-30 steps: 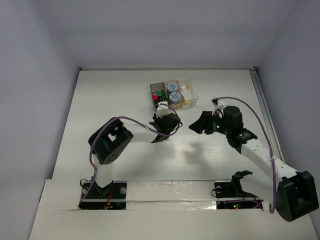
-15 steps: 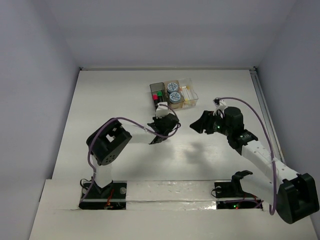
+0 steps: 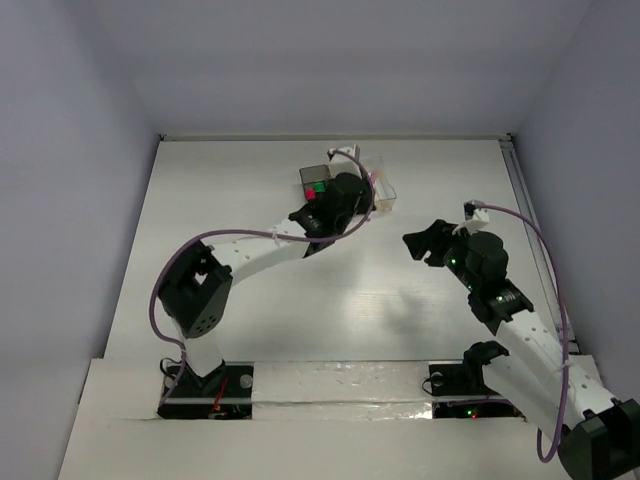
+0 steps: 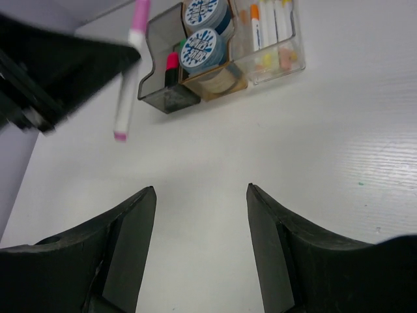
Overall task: Sort the stationery into containers
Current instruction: Place the pen in the storage box.
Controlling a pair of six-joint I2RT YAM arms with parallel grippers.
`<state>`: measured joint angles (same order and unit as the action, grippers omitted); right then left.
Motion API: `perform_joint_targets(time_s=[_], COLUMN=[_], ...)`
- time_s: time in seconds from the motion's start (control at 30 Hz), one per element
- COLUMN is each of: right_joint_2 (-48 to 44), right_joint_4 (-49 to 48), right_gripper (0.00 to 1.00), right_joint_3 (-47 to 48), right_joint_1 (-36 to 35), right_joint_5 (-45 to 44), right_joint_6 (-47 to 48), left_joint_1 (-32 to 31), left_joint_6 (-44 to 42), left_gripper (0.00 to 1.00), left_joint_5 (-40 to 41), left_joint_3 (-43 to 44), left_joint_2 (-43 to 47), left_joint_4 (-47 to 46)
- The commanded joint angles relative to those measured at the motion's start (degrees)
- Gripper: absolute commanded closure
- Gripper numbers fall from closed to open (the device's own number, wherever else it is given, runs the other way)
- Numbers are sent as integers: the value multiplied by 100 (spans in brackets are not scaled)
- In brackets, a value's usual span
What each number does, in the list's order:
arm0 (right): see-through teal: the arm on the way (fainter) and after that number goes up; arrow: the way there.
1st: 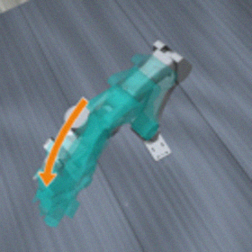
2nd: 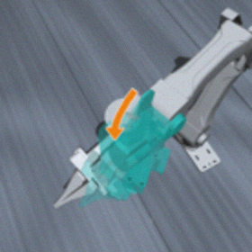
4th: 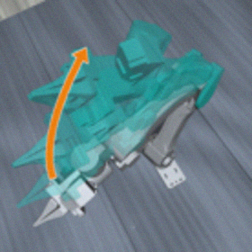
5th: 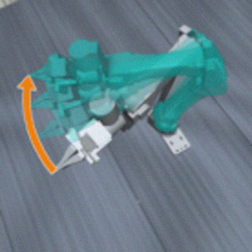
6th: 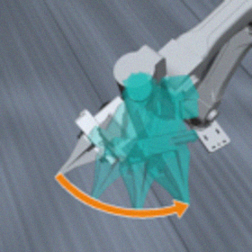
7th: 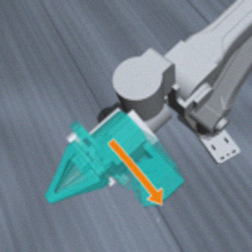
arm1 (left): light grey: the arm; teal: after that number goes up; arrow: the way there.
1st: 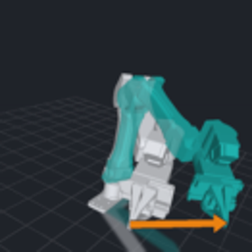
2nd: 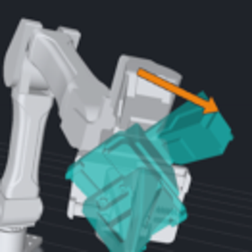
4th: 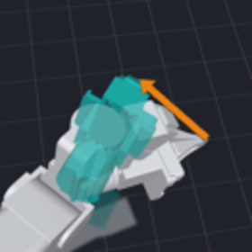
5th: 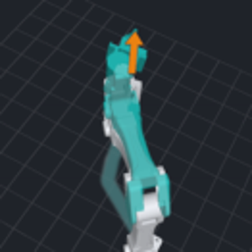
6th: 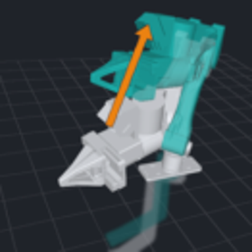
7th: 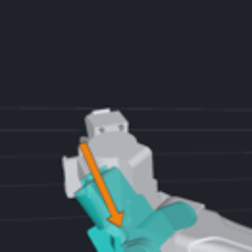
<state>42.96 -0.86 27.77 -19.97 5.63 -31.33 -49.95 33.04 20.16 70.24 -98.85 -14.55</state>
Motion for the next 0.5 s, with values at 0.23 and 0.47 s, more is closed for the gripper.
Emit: perform_joint_targets(time_s=[0.23, 0.47], right_joint_2=[-112, -130], right_joint_4=[-195, -265], right_gripper=[37, 37], right_joint_3=[-140, -175], right_joint_1=[-42, -42], right_joint_5=[-501, -484], right_joint_6=[48, 66], left_joint_1=[759, 926], left_joint_6=[-298, -61], left_gripper=[100, 100], left_joint_5=[-917, -1084], left_joint_3=[2904, 3611], left_joint_2=[-1979, -2727], left_joint_4=[30, -57])
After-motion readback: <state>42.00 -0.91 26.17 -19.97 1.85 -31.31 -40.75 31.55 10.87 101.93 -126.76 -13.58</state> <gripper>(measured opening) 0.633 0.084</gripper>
